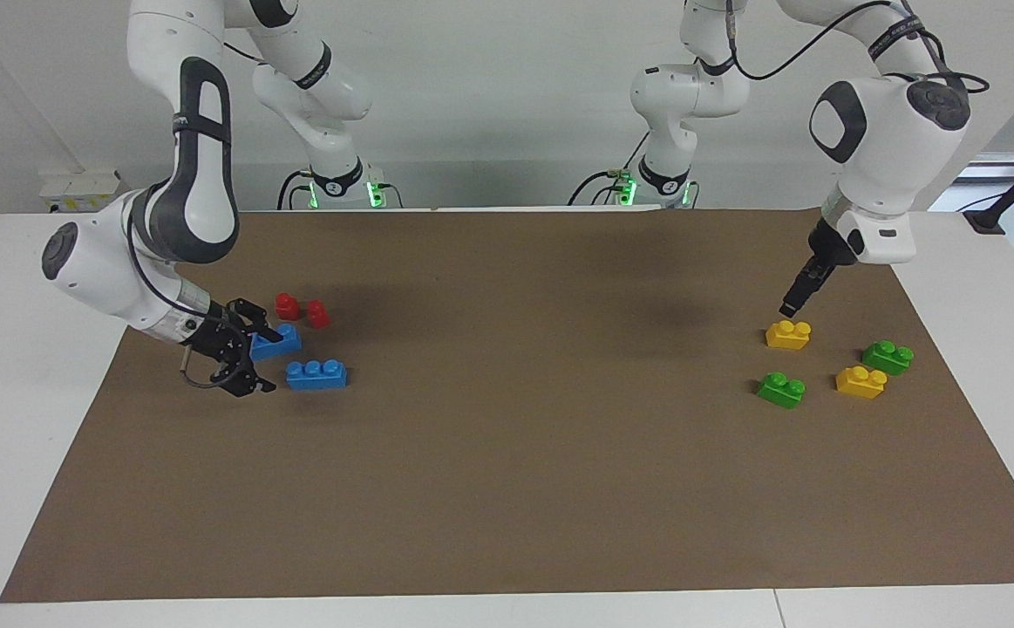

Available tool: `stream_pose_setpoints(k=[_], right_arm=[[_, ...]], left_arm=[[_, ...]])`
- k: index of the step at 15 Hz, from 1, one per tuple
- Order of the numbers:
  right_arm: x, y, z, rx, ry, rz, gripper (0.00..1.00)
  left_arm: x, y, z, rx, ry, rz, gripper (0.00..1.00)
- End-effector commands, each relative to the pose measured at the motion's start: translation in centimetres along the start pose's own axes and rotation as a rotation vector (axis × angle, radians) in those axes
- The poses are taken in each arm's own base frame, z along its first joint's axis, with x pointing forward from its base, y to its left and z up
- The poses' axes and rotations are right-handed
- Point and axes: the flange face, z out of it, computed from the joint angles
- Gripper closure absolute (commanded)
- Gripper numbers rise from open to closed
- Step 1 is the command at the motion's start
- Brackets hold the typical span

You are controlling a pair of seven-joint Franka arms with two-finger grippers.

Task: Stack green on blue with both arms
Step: 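Lower the left gripper onto the green brick while the right gripper grasps the blue brick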

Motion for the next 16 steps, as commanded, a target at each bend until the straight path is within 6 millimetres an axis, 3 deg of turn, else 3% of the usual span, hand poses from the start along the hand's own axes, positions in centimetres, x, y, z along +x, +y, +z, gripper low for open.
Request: stream_pose_setpoints(k=[1, 12, 16], right_arm=[[0.2, 0.7, 1.6, 0.014, -0.017, -0.006, 0.0], [1.9, 1.7, 4.9, 0.062, -0.019, -0.002, 0.0], [2.3, 1.7, 5.5, 0.076, -0.041, -0.017, 0.13]], left_arm=[[1.1, 0.7, 1.9, -0.019, 0.014, -0.07, 0.0], [6.1, 1.2, 6.0, -0.087, 0.057, -0.177, 0.0], [7.9, 1.6, 8.2, -0.074, 0.021, -0.211, 0.0]])
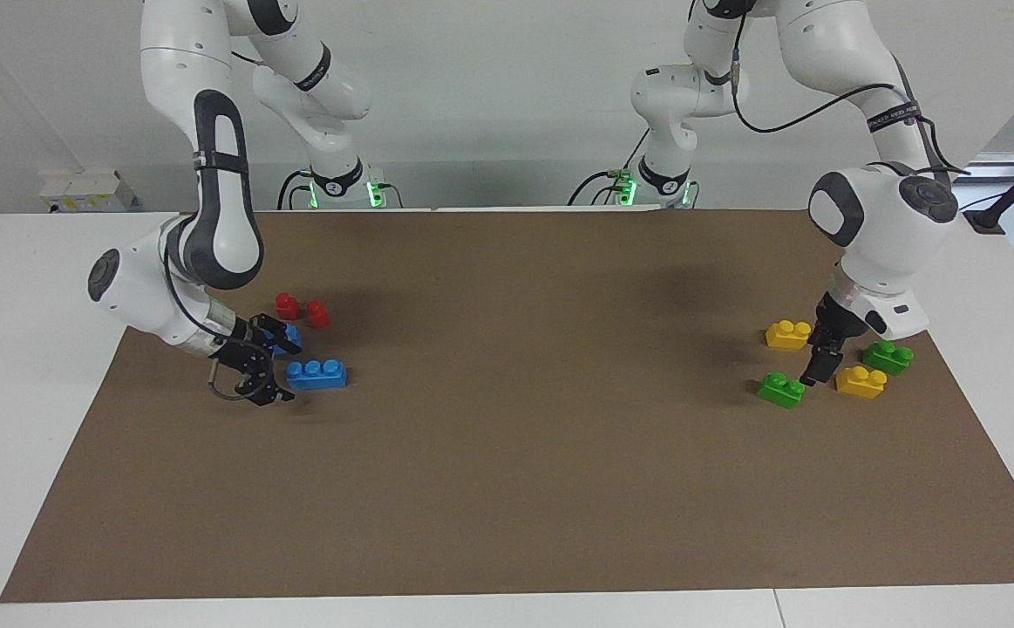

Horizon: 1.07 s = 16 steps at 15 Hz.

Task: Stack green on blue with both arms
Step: 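Lower the left gripper onto the green brick while the right gripper grasps the blue brick, then carry the blue brick with the right gripper toward the table center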

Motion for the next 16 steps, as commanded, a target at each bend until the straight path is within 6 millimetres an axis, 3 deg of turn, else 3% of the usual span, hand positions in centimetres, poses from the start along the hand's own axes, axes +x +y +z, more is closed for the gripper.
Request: stream_pose_setpoints(k=[1, 3, 6, 7, 9, 10, 13, 16], right_arm=[[0.3, 0.1, 0.4, 0.022, -0.015, -0.012, 0.18], [0.4, 0.2, 0.4, 0.021, -0.017, -0.025, 0.29], [0.7, 0.1, 0.1, 0.042, -0.047, -0.003, 0.72], [0.9, -0.1, -0.4, 0.047, -0.055, 0.0, 0.81], [-0.2, -1.5, -2.7, 0.053, -0.076, -0.033, 1.0], [-1.2, -2.4, -4.4, 0.052, -0.092, -0.058, 1.0], [-6.9, -4.8, -8.8, 0.042, -0.121, -0.105, 1.0], [-15.3, -5.8, -9.2, 0.043, -0.108, -0.056, 1.0]], left_arm=[[1.2, 1.1, 2.2, 0.006, -0.035, -0.036, 0.0], [1.4, 1.5, 3.1, 0.011, -0.043, -0.039, 0.0], [1.1, 1.5, 4.8, 0.029, -0.062, -0.043, 0.0], [1.0, 1.6, 5.1, 0.033, -0.062, -0.039, 0.0], [0.8, 1.6, 6.0, 0.049, -0.071, -0.041, 0.0], [0.6, 1.6, 6.3, 0.057, -0.076, -0.04, 0.0], [0.6, 1.0, 7.0, 0.076, -0.09, -0.047, 0.0], [0.5, 0.8, 7.1, 0.079, -0.092, -0.047, 0.0]])
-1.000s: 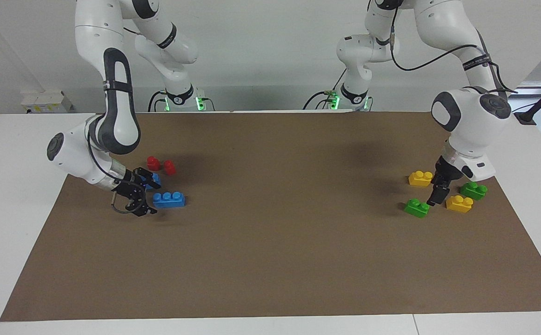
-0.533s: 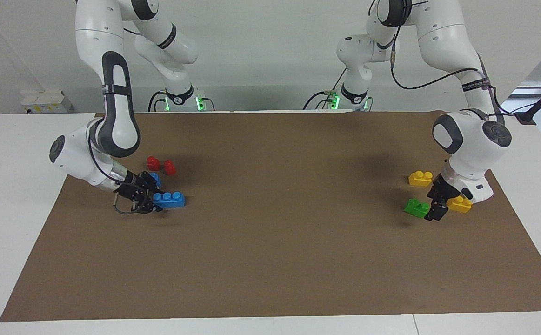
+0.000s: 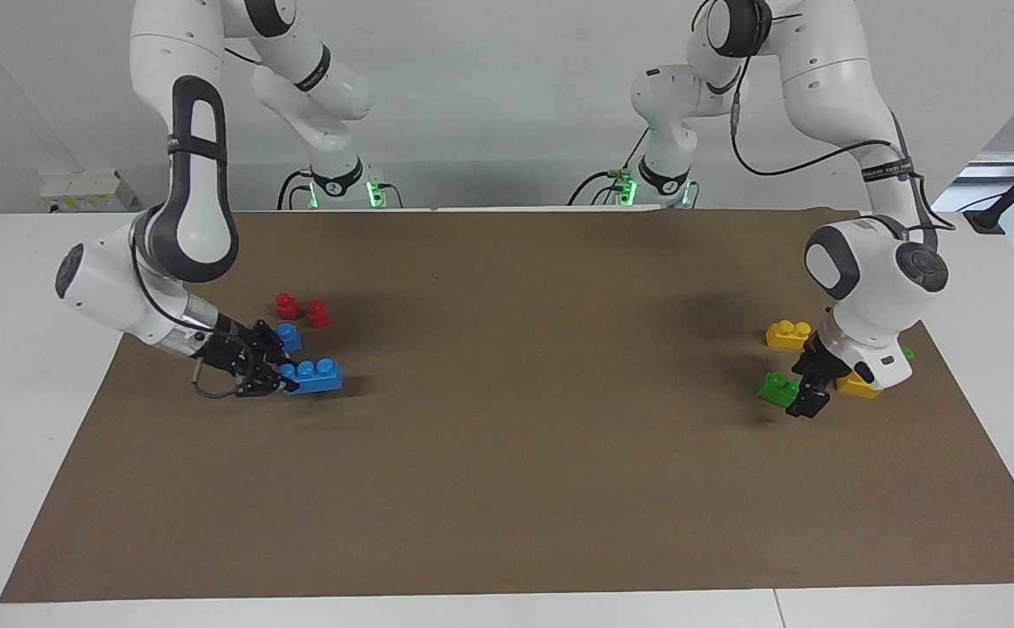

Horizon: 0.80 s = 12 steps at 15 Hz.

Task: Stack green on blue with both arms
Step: 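Carry the blue brick with the right gripper toward the table center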

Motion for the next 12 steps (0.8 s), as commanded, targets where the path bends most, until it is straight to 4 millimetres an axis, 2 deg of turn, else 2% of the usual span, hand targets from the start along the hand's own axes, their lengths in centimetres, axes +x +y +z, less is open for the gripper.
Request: stream_pose_setpoints(k=[1, 3, 4, 7, 8, 10, 11, 12], right_arm=[[-8.1, -0.9, 2.1, -0.015, -0.018, 0.005, 1.0], [-14.5, -1.3, 4.7, -0.001, -0.013, 0.045, 1.0], [-17.4, -1.6, 6.0, 0.041, 0.0, 0.082, 1.0], [-23.7, -0.3, 10.2, 0.063, 0.002, 0.075, 1.0], [-25.1, 0.4, 11.8, 0.059, 0.003, 0.099, 1.0], [-28.5, 2.2, 14.9, 0.064, 0.003, 0.133, 1.0], [-29.2, 3.5, 17.1, 0.05, 0.014, 0.133, 1.0], [-28.7, 4.5, 19.1, 0.051, 0.028, 0.138, 1.0]], left_arm=[[0.0, 0.1, 0.2, 0.007, -0.018, -0.016, 0.04], [-0.1, 0.0, 0.4, 0.005, -0.016, -0.017, 0.24], [0.0, 0.0, 0.4, 0.001, -0.013, -0.019, 0.37], [0.1, 0.1, 0.3, -0.006, -0.008, -0.018, 0.96], [0.2, 0.1, 0.2, -0.007, -0.006, -0.019, 1.0], [0.2, 0.4, 0.0, -0.011, -0.002, -0.011, 1.0], [0.1, 0.6, -0.1, -0.014, -0.001, -0.01, 1.0], [0.0, 0.7, -0.2, -0.015, -0.002, -0.013, 1.0]])
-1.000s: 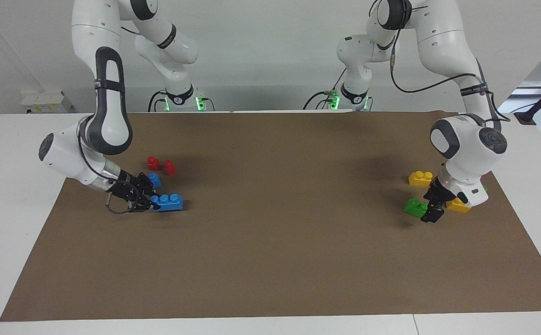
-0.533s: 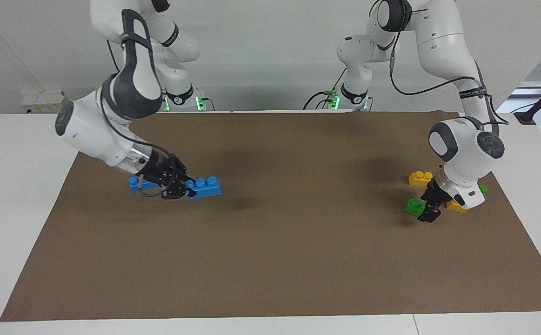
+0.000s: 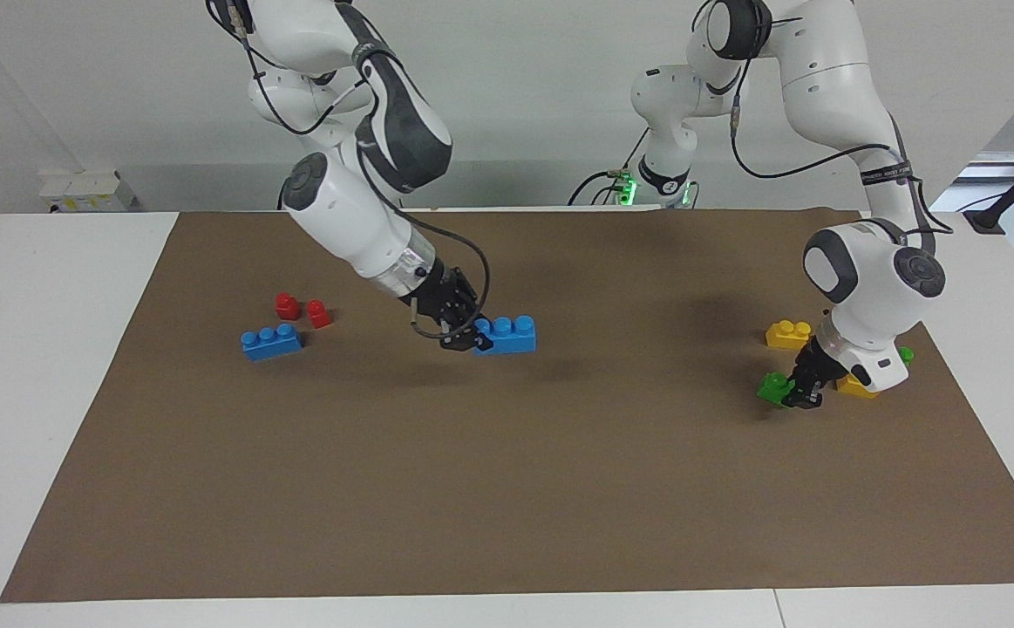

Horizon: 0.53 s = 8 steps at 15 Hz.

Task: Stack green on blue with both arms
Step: 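Carry the blue brick with the right gripper toward the table center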

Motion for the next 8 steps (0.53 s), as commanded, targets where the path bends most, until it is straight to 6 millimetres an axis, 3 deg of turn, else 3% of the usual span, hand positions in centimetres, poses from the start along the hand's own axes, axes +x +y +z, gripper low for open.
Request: stream_pose_setpoints(k=[1, 3, 5, 8], right_arm=[[0.7, 2.8, 4.6, 0.008, 0.022, 0.028, 1.0], [-0.8, 4.7, 8.1, -0.034, 0.035, -0.001, 1.0], [-0.7, 5.2, 9.1, -0.048, 0.041, -0.003, 1.0], [-0.5, 5.7, 10.6, -0.046, 0.051, 0.032, 1.0]], left_arm=[[-0.1, 0.7, -0.4, -0.012, -0.005, -0.011, 1.0], [-0.4, 0.7, -1.6, -0.015, -0.008, -0.016, 1.0], [-1.5, 0.8, -4.3, -0.025, -0.012, -0.084, 1.0], [-5.4, 1.3, -8.2, -0.008, -0.034, -0.164, 1.0]])
